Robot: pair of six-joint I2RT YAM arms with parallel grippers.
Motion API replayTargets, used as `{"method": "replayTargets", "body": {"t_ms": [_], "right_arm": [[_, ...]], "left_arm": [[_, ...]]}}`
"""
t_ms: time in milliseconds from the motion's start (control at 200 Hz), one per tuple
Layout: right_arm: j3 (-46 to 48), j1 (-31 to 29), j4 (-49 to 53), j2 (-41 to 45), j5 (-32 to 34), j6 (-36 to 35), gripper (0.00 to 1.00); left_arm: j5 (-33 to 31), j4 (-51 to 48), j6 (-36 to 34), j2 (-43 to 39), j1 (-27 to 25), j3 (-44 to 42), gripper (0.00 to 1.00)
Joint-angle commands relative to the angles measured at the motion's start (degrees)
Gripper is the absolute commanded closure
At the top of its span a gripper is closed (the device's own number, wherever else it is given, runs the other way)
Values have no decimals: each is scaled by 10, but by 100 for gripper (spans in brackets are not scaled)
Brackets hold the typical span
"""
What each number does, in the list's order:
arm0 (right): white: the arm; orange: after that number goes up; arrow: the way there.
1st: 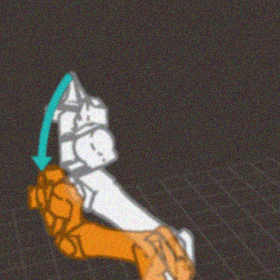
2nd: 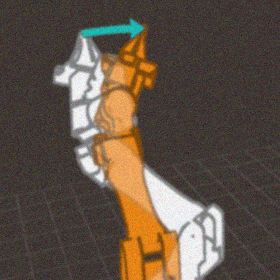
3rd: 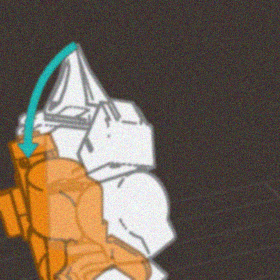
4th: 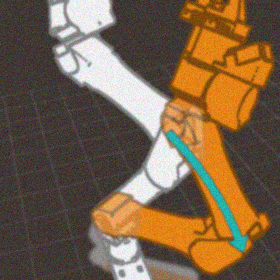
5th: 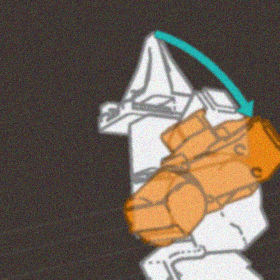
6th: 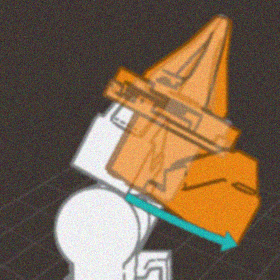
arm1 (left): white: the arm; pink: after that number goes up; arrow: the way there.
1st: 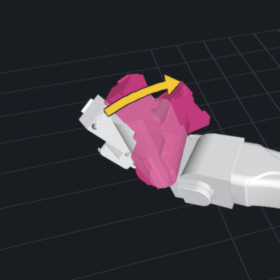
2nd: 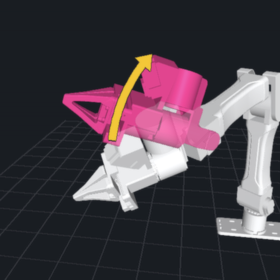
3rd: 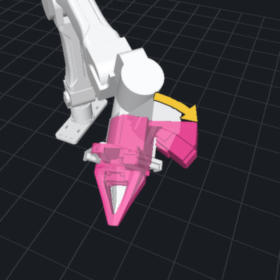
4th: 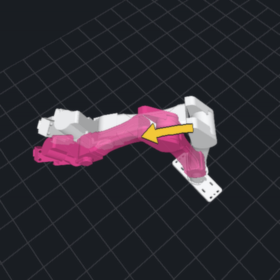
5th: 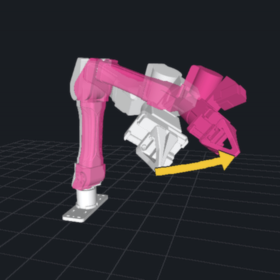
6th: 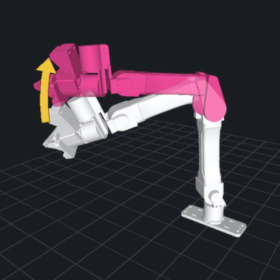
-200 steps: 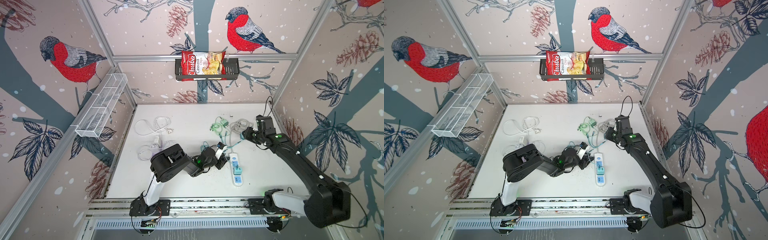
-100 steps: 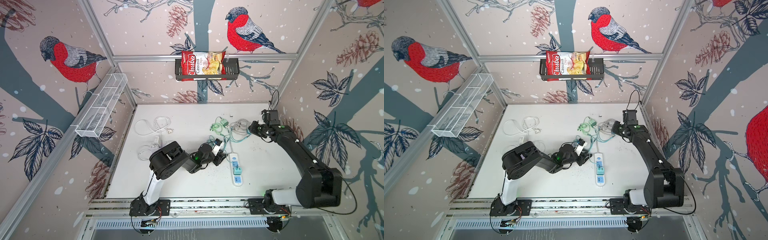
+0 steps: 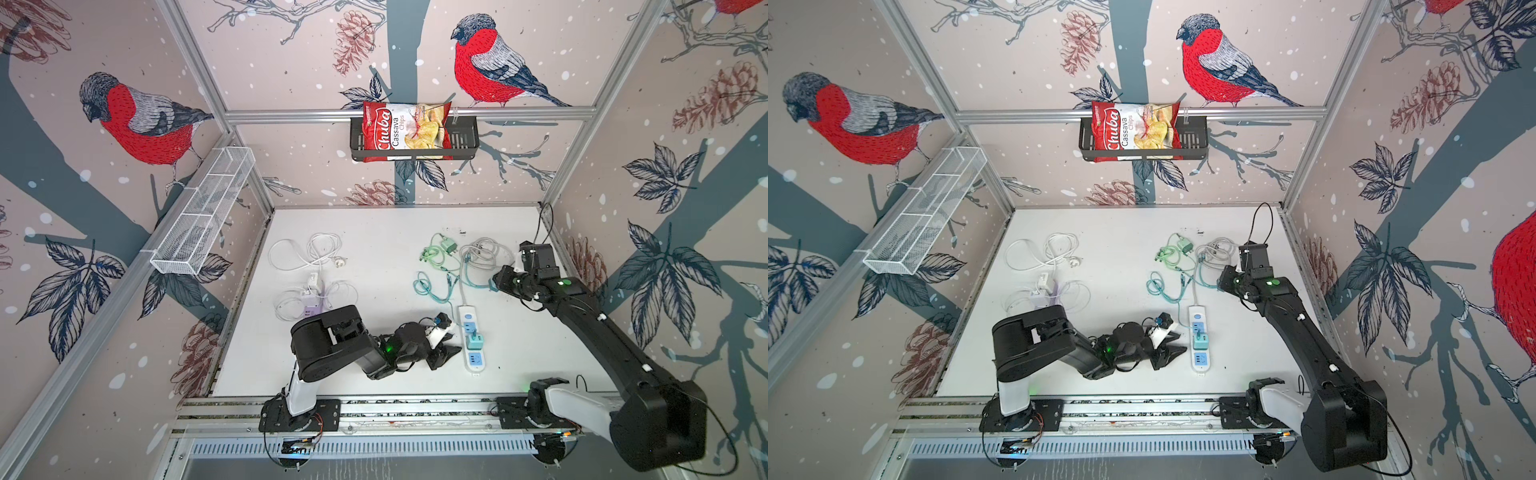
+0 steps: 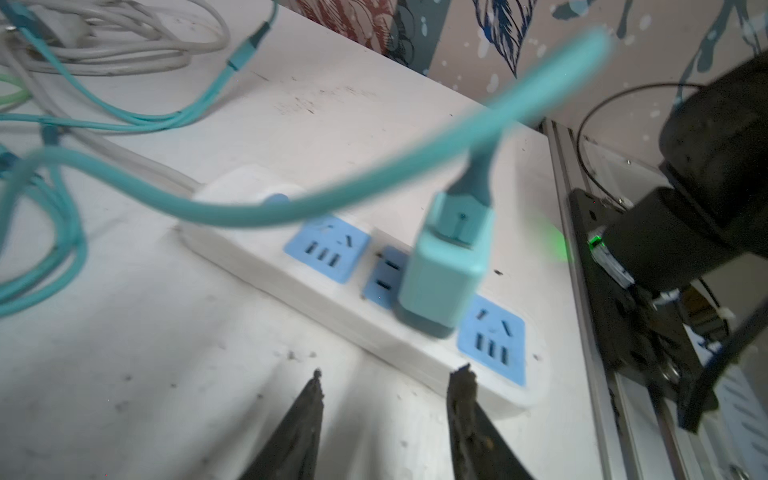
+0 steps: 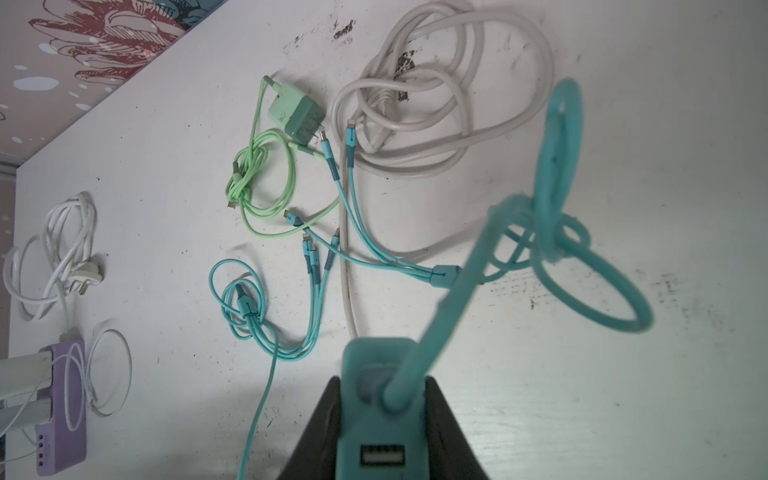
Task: Insert the plug
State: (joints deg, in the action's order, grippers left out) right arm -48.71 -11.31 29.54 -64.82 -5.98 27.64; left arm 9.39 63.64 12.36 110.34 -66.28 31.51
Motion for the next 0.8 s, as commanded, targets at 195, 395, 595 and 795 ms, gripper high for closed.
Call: {"method": "replayTargets", "body": {"t_ms": [195,395,595,795], "right_arm": [[19,21,-15,24,1,-9,80],[25,28,-21,34,-6,-18,79],[31,32,-26,38,-19,-25,79],[36,36,-34,45,-33,-31,78]], "left_arm": [[-74,18,-65,-14,-36,5,46],[-80,-29,-88,-5,-64,31,46],[-100,-52,-77,-4,-85,31,44],[-120,-90,-80,12,-109,56,44]]}}
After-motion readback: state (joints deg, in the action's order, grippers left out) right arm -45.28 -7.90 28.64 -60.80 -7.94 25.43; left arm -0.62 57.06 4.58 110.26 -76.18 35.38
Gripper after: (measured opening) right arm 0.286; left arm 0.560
